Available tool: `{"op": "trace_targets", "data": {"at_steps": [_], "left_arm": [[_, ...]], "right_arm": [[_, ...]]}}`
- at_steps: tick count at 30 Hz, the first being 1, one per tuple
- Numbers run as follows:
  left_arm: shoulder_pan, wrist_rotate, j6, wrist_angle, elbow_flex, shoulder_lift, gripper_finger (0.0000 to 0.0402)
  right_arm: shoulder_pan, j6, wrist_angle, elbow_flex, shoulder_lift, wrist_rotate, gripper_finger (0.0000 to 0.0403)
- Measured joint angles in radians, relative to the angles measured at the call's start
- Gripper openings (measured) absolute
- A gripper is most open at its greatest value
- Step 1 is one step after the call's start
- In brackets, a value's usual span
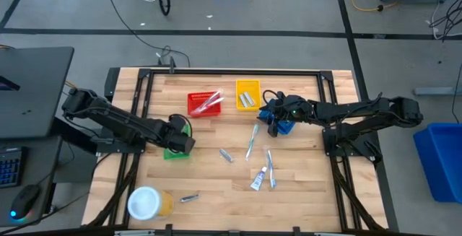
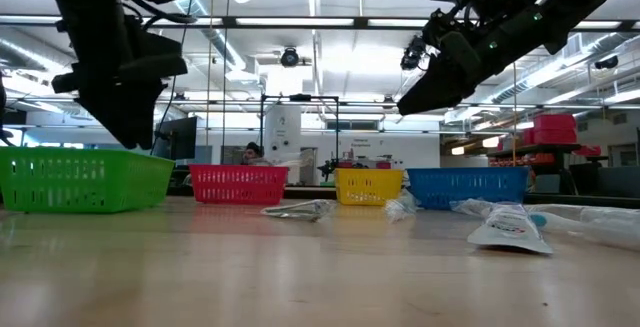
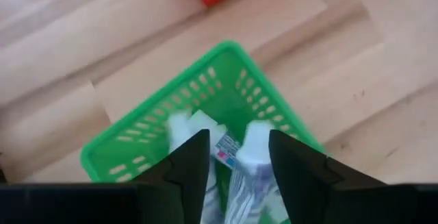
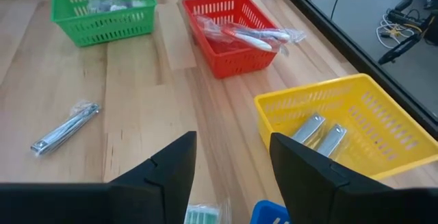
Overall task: Pick & Place Travel size toiletries
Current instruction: Put the green toothbrush into the red bin
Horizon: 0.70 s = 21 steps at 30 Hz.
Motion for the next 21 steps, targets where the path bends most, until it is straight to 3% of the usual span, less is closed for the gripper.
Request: {"op": "trace_targets", "data": {"at_steps": [11,21], "left_arm": [[0.000,-0.148,0.253,0.077,0.131,0.000,0.0170],[0.000,-0.137,0.596,0.533,0.148,0.000,0.0169]], "right_arm": [[0.000,0.000,0.005,0.000,0.000,0.000,0.0195],[0.000,0.000,0.005,0.000,0.000,0.000,0.0193]]}}
